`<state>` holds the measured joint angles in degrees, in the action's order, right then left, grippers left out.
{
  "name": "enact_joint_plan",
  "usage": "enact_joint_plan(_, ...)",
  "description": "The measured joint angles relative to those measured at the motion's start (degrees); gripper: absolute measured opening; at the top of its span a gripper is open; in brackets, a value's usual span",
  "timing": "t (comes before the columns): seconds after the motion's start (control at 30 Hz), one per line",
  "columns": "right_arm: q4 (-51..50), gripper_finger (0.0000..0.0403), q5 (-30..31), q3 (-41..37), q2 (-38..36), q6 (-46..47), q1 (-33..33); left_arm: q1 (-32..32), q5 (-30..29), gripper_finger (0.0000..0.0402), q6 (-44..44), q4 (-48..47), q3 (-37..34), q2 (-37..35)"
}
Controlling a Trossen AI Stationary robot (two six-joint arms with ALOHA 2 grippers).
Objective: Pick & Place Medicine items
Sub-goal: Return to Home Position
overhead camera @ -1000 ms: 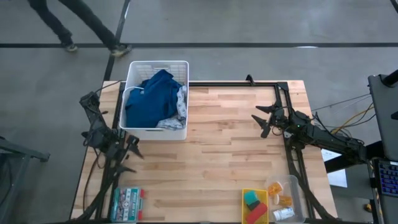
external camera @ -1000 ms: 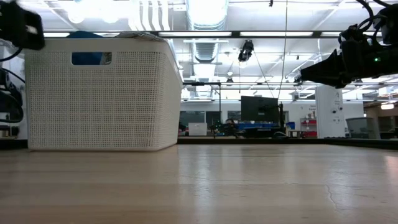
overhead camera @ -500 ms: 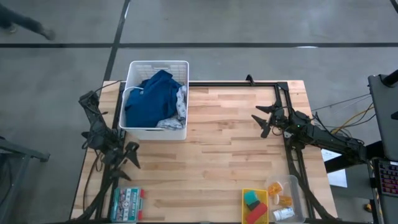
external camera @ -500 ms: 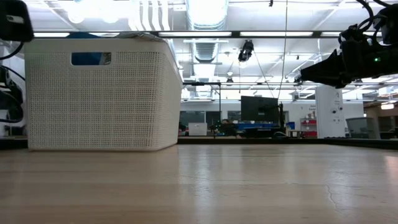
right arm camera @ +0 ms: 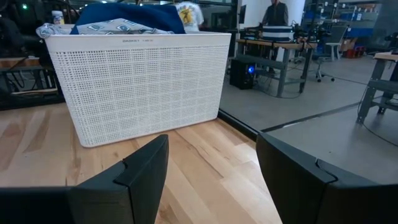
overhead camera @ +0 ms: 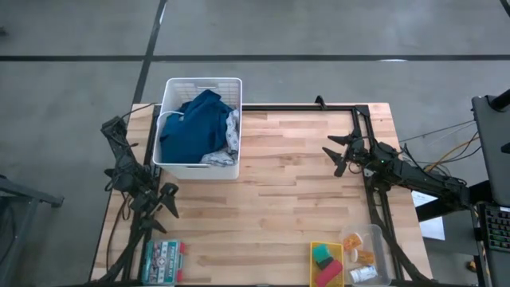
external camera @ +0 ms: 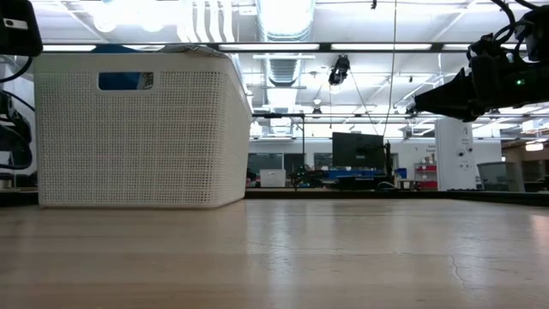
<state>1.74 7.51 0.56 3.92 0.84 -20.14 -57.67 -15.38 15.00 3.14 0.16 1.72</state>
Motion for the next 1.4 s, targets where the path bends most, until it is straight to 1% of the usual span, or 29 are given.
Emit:
enact_joint_plan(0.47, 0.0, 0.0238, 0.0, 0.0, 0.0, 0.0, 0.02, 0.0, 0.0, 0.0293, -0.51, 0.0, -0.02, 0.0)
enact_joint_plan(0.57, 0.0, 0.0238, 0.0, -0.01, -0.01, 0.01, 0.0, 0.0, 0.0, 0.0293, -1.95, 0.0, -0.02, 0.0)
enact_joint_plan(1.4, 0.0, 0.0238, 0.0, -0.01, -0.01, 0.0, 0.01, 0.0, 0.0, 0.0294, -1.95, 0.0, -0.02, 0.0)
